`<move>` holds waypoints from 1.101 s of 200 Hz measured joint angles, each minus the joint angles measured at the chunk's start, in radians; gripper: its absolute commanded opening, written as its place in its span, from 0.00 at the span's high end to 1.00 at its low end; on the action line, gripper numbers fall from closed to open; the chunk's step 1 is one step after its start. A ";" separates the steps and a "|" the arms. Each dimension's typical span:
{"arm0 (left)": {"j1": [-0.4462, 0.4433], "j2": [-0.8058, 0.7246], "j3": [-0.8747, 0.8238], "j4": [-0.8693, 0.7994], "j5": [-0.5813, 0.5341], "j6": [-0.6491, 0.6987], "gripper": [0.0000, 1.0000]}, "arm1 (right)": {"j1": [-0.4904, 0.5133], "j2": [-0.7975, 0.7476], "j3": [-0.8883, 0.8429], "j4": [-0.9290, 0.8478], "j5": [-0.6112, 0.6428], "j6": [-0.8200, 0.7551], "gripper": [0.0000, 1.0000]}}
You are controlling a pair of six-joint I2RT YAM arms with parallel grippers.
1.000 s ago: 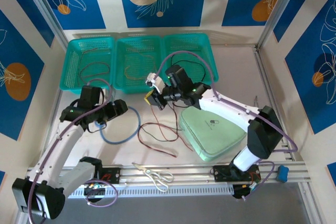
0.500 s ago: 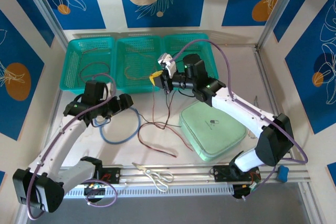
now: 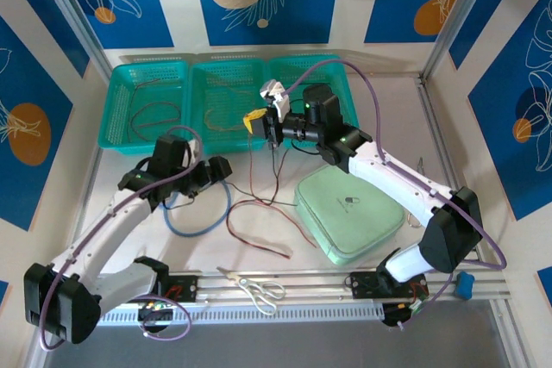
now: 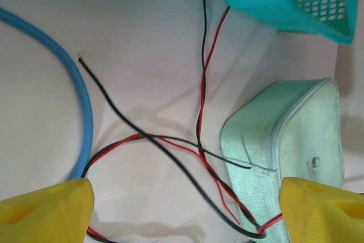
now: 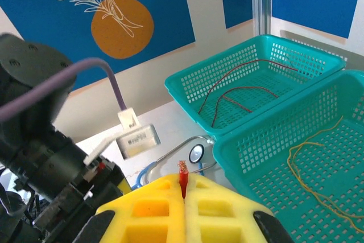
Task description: Untangle the cables
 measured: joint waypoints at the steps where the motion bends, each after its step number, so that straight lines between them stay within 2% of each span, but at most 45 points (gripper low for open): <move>1: -0.001 0.000 -0.002 0.002 0.000 -0.001 0.16 | 0.000 0.000 0.000 0.000 0.000 0.000 1.00; 60: -0.060 0.018 -0.133 0.188 0.000 -0.140 0.16 | 0.000 0.000 0.000 0.000 -0.004 0.008 1.00; 89: -0.083 0.053 -0.163 0.298 -0.001 -0.206 0.21 | 0.000 0.000 0.000 0.000 -0.004 0.008 1.00; 136: -0.124 0.123 -0.234 0.463 0.000 -0.303 0.59 | 0.000 -0.002 0.000 0.001 -0.003 0.008 1.00; 153: -0.132 0.132 -0.234 0.492 -0.003 -0.313 0.79 | 0.000 -0.002 0.000 0.001 -0.003 0.008 1.00; 167: -0.134 0.129 -0.230 0.497 -0.011 -0.316 1.00 | 0.000 -0.006 0.000 0.000 -0.003 0.007 1.00; 192: -0.135 0.110 -0.175 0.439 -0.042 -0.285 1.00 | -0.007 -0.042 -0.013 0.001 0.006 0.007 1.00; 220: -0.135 0.081 -0.018 0.310 -0.092 -0.209 1.00 | -0.042 -0.117 -0.040 0.006 0.020 0.011 1.00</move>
